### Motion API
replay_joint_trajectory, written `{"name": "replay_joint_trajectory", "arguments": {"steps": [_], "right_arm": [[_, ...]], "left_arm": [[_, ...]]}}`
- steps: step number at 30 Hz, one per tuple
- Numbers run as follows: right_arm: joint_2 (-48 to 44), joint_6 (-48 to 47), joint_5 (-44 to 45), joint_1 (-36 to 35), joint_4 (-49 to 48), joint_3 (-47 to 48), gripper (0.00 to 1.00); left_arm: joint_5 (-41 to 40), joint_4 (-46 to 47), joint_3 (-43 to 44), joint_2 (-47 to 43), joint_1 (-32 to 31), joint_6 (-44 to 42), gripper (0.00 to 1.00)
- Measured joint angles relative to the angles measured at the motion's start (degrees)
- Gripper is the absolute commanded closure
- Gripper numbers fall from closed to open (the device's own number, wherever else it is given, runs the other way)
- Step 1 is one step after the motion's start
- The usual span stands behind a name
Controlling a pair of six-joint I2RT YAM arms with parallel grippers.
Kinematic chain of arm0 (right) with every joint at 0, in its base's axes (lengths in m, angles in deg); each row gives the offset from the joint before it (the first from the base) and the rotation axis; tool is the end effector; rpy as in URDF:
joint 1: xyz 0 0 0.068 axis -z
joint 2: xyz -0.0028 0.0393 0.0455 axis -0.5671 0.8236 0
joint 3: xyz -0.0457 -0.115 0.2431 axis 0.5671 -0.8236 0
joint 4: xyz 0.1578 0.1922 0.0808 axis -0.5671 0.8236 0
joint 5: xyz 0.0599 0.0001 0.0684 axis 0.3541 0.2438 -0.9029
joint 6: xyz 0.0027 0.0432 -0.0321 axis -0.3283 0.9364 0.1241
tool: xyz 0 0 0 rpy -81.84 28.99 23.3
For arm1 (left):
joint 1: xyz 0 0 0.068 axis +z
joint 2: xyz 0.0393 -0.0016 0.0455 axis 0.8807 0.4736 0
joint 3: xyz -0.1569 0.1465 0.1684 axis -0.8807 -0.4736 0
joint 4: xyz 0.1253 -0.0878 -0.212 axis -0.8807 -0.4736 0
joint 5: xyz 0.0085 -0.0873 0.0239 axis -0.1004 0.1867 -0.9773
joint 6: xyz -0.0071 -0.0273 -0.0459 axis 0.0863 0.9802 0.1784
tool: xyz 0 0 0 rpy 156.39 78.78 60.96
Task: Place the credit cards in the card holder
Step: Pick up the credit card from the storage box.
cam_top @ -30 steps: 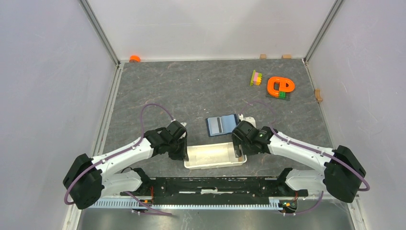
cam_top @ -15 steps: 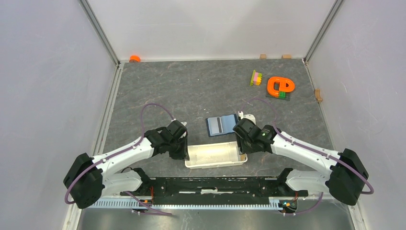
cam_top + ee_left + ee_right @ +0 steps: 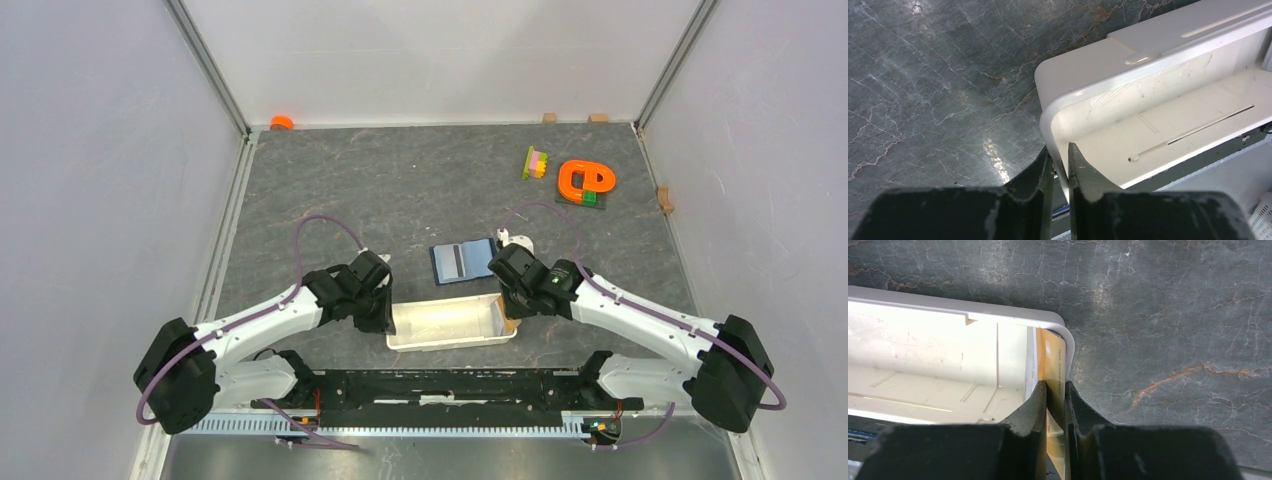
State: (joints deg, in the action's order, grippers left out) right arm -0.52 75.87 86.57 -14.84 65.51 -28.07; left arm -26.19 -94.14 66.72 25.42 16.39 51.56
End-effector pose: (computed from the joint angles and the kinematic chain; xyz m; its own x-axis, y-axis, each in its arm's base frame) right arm 0.1401 0.1508 0.2164 -0.8980 -0.0943 -0.4298 -0.1412 0.9869 0.0785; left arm 0.1359 -0.1432 0.1847 -0.9650 0.0616 -0.2547 0.1517 0.9240 -0.3509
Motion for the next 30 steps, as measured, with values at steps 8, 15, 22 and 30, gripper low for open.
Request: {"name": "replay_joint_trajectory", "arguments": {"steps": [8, 15, 22, 30], "right_arm": [[-0.48, -0.63, -0.59, 0.07, 0.00, 0.24, 0.74], [-0.33, -1.42, -0.48, 0.07, 0.02, 0.22, 0.64], [-0.26, -2.16, 0.87, 0.15, 0.66, 0.24, 0.75], [-0.26, -2.16, 0.50, 0.13, -0.50, 0.26, 0.89]], "left_arm": [[-0.15, -0.20, 0.00, 0.22, 0.00, 0.00, 0.83], [-0.13, 0.00, 0.02, 0.22, 0.00, 0.00, 0.83], [-0.13, -0.07, 0.24, 0.31, 0.00, -0.04, 0.84], [-0.09, -0.04, 0.44, 0.42, 0.00, -0.04, 0.85]]}}
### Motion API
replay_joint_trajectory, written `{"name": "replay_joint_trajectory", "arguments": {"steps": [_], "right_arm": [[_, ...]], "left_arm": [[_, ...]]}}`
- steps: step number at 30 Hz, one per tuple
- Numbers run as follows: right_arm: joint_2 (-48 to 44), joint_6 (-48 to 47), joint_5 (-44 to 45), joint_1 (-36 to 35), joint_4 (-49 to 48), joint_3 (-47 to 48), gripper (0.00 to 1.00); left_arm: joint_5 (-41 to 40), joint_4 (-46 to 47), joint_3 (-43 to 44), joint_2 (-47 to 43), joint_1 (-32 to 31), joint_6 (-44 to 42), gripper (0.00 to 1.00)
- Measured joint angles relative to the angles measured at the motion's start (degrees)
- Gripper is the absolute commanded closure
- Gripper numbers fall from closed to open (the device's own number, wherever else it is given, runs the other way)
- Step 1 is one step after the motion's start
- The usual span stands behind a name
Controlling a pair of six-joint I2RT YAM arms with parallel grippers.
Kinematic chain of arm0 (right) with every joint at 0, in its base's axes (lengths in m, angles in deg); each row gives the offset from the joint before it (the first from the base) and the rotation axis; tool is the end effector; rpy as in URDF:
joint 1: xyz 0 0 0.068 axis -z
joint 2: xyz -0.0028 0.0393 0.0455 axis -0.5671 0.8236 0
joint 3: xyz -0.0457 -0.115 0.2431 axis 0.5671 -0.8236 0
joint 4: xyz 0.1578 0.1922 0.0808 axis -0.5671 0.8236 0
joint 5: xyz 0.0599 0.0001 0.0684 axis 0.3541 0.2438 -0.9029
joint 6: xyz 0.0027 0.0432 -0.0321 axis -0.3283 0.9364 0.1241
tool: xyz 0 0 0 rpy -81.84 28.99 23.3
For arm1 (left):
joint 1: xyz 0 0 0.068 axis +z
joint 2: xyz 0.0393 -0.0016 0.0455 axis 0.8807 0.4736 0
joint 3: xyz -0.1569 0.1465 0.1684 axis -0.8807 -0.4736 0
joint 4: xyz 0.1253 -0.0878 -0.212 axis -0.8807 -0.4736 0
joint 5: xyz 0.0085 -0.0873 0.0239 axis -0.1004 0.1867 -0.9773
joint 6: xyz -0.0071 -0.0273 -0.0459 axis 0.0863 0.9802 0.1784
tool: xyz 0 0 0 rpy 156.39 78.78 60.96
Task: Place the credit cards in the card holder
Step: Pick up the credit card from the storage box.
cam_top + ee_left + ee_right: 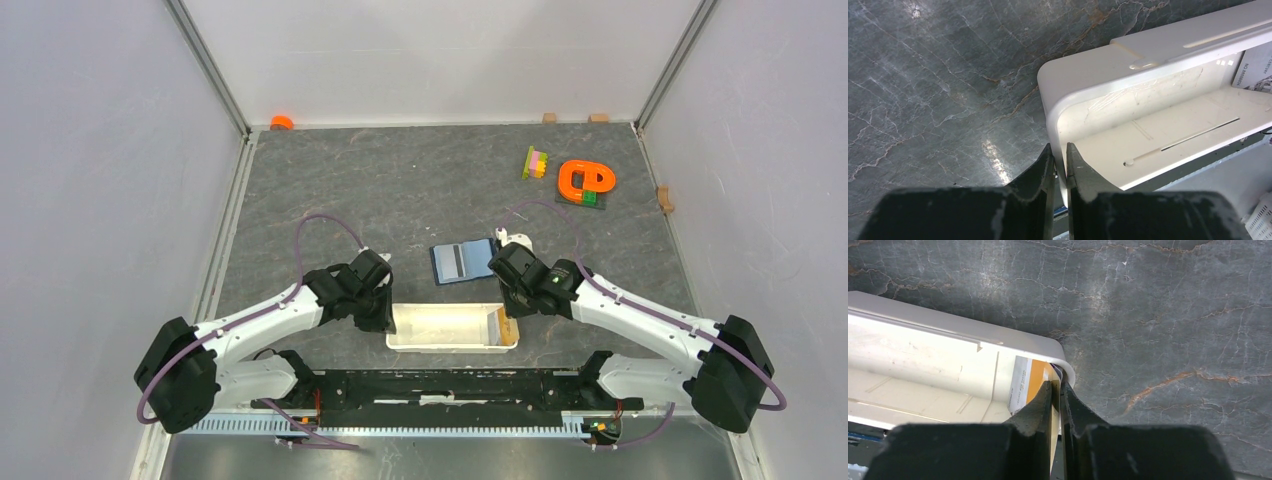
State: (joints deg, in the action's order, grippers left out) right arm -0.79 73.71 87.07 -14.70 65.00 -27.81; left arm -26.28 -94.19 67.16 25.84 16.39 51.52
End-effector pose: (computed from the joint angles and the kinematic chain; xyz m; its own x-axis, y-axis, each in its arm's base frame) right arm 0.1413 0.1510 0.2190 -0.8849 -0.1224 -0.4494 -0.1703 0.9831 0.0676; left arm 0.1371 -0.1444 0.1855 -0.9648 0.0620 -0.2555 0.1520 0.9246 -0.3494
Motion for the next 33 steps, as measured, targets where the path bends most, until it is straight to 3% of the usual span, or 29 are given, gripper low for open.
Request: {"name": "replay_joint_trajectory", "arguments": {"steps": [12, 25, 33], "right_arm": [[-1.75, -0.33, -2.80, 0.02, 1.38, 4.24, 0.95], [-2.60, -2.60, -5.64, 0.07, -2.05, -0.17, 0.96], [-4.02, -3.13, -4.09, -0.26, -5.51, -3.63, 1.00]], "left_arm": [[-0.07, -0.13, 0.00, 0.13, 0.00, 0.02, 0.81], [0.04, -1.66, 0.00, -0.63, 0.00, -0.09, 0.42], [-0.39, -2.21, 1.07, -2.32, 0.00, -0.04, 0.38]]}}
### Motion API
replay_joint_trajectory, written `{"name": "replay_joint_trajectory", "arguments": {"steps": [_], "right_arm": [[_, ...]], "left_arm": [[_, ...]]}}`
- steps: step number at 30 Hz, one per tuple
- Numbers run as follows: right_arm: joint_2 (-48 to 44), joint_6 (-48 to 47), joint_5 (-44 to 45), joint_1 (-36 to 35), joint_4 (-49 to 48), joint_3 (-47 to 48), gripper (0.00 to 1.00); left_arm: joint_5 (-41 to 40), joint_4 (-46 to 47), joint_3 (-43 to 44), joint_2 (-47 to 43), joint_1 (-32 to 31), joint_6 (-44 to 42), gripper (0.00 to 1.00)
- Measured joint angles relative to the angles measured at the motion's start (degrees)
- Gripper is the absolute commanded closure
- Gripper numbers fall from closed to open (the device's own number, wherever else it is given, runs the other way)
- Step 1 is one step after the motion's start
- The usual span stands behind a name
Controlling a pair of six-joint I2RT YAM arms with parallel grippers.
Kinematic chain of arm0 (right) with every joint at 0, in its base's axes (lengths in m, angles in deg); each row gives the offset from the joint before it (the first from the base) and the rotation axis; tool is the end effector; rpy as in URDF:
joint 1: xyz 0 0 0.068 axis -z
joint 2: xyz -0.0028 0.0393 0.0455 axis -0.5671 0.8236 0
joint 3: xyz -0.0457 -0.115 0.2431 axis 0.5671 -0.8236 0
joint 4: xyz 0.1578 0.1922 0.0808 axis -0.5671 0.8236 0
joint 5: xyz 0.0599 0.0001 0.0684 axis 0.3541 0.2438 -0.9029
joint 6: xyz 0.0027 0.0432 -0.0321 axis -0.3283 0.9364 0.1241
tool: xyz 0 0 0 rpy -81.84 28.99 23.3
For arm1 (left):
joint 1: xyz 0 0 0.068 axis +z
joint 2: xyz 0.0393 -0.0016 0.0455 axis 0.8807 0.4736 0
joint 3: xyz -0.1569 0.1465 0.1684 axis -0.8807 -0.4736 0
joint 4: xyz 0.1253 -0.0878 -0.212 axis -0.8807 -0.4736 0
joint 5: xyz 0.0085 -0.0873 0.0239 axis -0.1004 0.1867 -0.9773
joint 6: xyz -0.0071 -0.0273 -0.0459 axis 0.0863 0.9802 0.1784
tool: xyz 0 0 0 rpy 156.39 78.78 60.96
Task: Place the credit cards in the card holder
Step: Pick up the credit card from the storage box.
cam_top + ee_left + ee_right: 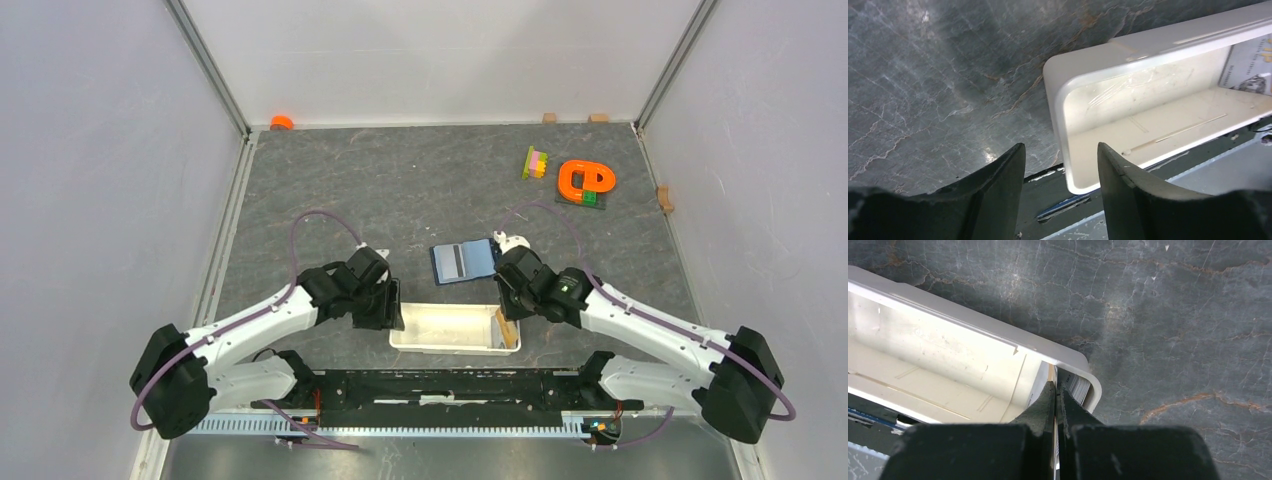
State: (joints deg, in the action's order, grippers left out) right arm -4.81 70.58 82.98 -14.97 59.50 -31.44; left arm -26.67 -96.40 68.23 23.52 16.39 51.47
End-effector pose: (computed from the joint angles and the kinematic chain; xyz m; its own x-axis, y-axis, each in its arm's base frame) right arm 0.1347 0.1485 0.2172 -0.8597 -0.1512 -0.4880 -0.2554 0.9545 0.1542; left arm 0.1345 -0.1414 0.1963 -0.9599 0.0573 -0.2746 0.1567 0.9213 -0.3558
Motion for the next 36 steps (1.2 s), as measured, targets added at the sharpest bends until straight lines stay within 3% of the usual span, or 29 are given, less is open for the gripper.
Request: {"name": "replay_joint_trajectory", "arguments": {"steps": [9, 16, 23, 28, 31, 33, 36], "right_arm": [[-4.13, -2.64, 0.55, 0.02, -2.14, -0.15, 1.00], [-7.67, -2.71, -2.32, 0.04, -4.09, 0.57, 1.00], [-17.70, -2.71, -7.67, 0.07, -15.21, -1.14, 1.00], [-24.24, -2.62, -13.22, 0.07, -26.38, -3.58, 1.00], [-25.68, -2.40, -17.20, 0.07, -32.54, -4.17, 1.00], [-25.79, -2.03, -19.89, 0.07, -36.02, -4.17, 1.00], [-25.73, -1.49, -22.97, 0.07, -39.65, -4.46, 1.00]], "left_arm": [[-0.96, 0.42, 7.54, -0.13, 0.00, -2.34, 0.37], [3.91, 7.08, 8.52, -2.84, 0.00, -3.06, 0.28], [12.57, 20.85, 4.11, -9.99, 0.00, -3.02, 0.15], [16.70, 28.68, 2.05, -13.81, 0.00, -2.95, 0.12], [19.02, 33.44, 1.03, -15.30, 0.00, -2.45, 0.19], [20.90, 36.46, 0.57, -15.63, 0.00, -1.90, 0.32], [23.41, 40.61, -0.26, -15.96, 0.00, -0.57, 0.43]]}}
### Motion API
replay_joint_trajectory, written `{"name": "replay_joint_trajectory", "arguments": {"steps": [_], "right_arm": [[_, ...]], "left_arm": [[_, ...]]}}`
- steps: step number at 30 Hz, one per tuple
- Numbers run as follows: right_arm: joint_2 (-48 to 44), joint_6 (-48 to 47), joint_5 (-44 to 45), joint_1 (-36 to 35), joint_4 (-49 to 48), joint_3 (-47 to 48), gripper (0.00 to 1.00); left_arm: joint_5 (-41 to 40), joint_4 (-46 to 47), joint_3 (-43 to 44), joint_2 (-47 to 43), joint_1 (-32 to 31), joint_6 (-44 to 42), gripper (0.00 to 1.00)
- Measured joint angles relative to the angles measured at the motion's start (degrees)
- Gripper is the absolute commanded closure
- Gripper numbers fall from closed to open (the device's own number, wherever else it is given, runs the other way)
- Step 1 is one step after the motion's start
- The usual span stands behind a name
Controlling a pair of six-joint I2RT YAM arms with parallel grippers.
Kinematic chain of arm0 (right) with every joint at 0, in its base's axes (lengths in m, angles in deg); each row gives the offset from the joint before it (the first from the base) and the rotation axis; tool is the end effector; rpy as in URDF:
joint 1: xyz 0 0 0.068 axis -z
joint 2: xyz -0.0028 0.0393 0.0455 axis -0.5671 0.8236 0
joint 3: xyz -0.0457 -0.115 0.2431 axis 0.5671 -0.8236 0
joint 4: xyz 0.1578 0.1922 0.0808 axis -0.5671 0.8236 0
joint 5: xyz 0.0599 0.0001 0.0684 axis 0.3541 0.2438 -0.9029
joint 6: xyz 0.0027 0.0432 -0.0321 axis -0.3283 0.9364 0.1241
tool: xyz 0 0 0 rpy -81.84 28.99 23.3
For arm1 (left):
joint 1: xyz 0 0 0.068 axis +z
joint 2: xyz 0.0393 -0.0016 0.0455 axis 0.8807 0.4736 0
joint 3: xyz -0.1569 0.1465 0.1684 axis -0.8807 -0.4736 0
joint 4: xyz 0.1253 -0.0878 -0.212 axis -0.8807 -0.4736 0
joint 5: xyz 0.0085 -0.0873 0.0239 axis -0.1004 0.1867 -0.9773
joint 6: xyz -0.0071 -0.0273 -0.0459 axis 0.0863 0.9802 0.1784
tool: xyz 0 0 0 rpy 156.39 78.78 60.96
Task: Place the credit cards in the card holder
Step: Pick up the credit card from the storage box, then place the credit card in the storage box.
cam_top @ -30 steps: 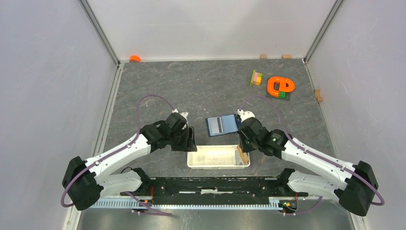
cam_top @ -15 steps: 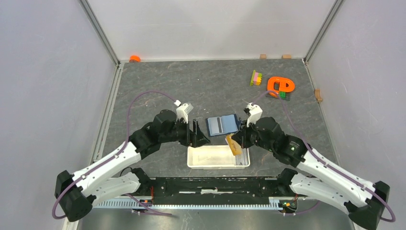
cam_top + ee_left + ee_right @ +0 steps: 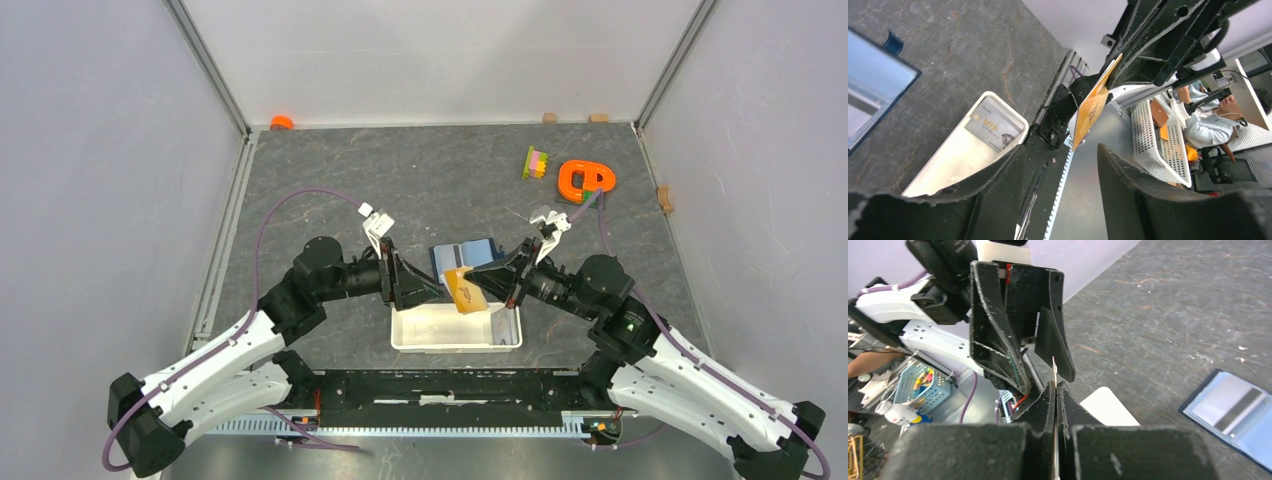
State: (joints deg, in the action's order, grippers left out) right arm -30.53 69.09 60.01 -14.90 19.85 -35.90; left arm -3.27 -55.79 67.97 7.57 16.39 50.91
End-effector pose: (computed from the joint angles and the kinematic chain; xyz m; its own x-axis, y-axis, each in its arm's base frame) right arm 0.0991 0.1284 0.3292 -0.4793 0.2518 -0.8408 -0.7479 0.3842 0.5414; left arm 0.1257 -0.1521 0.3074 -0.6860 -0.0971 -0.7211 0.6805 0.2650 -0.6831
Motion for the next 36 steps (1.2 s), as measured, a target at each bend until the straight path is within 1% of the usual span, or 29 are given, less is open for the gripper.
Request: {"name": "replay_joint_trajectory", "arguments": {"steps": [4, 9, 11, 13, 16, 17, 27, 36], "right_arm": [[0.48, 0.98, -3.32, 0.00, -3.41, -0.70, 1.00], [1.20, 1.86, -5.27, 0.00, -4.98, -1.11, 1.00], [1.40, 2.01, -5.86, 0.00, -5.33, -1.11, 1.00], [1.49, 2.10, -6.16, 0.00, -5.60, -1.14, 1.00], [1.55, 2.27, -6.29, 0.00, -5.81, -1.25, 1.00], [1.57, 2.27, -6.23, 0.02, -5.77, -1.27, 1.00], [1.14, 1.97, -3.65, 0.17, -2.93, -1.44, 1.00], [-1.20, 1.33, -0.22, 1.79, 0.00, -2.38, 1.00]], "left_arm": [[2.34, 3.28, -1.16, -0.66, 0.00, 1.03, 0.53], [3.67, 5.60, -1.57, -0.96, 0.00, 2.01, 0.64], [3.91, 6.38, -1.75, -1.03, 0.00, 2.34, 0.73], [3.98, 7.02, -2.01, -1.03, 0.00, 2.73, 0.84], [4.15, 7.56, -2.34, -1.01, 0.00, 3.26, 0.96], [4.20, 7.56, -2.34, -1.03, 0.00, 3.41, 0.98], [4.13, 11.06, -5.20, -1.84, 0.00, 4.00, 0.98], [3.65, 10.75, -7.50, -2.64, 0.26, 3.98, 0.98]]}}
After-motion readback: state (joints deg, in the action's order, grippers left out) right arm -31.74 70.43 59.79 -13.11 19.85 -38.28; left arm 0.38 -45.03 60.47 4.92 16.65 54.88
